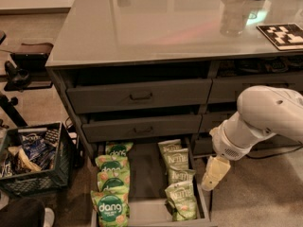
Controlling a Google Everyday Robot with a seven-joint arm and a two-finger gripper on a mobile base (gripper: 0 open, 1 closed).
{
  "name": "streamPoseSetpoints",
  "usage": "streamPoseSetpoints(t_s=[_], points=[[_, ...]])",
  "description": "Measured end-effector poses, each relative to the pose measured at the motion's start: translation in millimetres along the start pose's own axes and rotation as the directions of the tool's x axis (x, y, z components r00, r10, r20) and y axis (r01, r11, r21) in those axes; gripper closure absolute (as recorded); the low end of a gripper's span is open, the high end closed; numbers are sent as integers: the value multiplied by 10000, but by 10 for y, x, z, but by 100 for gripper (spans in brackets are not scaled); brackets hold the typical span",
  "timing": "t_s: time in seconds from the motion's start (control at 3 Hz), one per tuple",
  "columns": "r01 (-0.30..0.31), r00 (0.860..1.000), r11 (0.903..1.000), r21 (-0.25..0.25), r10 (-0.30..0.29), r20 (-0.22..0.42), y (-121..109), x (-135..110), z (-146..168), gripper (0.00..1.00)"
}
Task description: Pick green rice chip bag from bottom drawer and place on counter
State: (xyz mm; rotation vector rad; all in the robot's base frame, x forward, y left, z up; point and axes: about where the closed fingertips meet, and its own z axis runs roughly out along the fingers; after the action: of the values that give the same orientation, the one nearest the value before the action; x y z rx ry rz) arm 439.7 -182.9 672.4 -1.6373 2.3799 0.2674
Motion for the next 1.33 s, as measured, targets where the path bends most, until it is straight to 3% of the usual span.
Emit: streamPoseSetpoints(t_s=[0.33, 0.67, 1.0, 1.33], points=[[100, 9997, 9992, -391, -92, 224, 10, -51, 283, 0], [125, 9975, 9949, -999, -54, 706, 33, -164, 936, 0], [-319, 9901, 9881, -1506, 518, 1302, -46, -274, 1609, 0], [-681, 9751, 9823, -1747, 1026, 1964, -172, -399, 2090, 0]])
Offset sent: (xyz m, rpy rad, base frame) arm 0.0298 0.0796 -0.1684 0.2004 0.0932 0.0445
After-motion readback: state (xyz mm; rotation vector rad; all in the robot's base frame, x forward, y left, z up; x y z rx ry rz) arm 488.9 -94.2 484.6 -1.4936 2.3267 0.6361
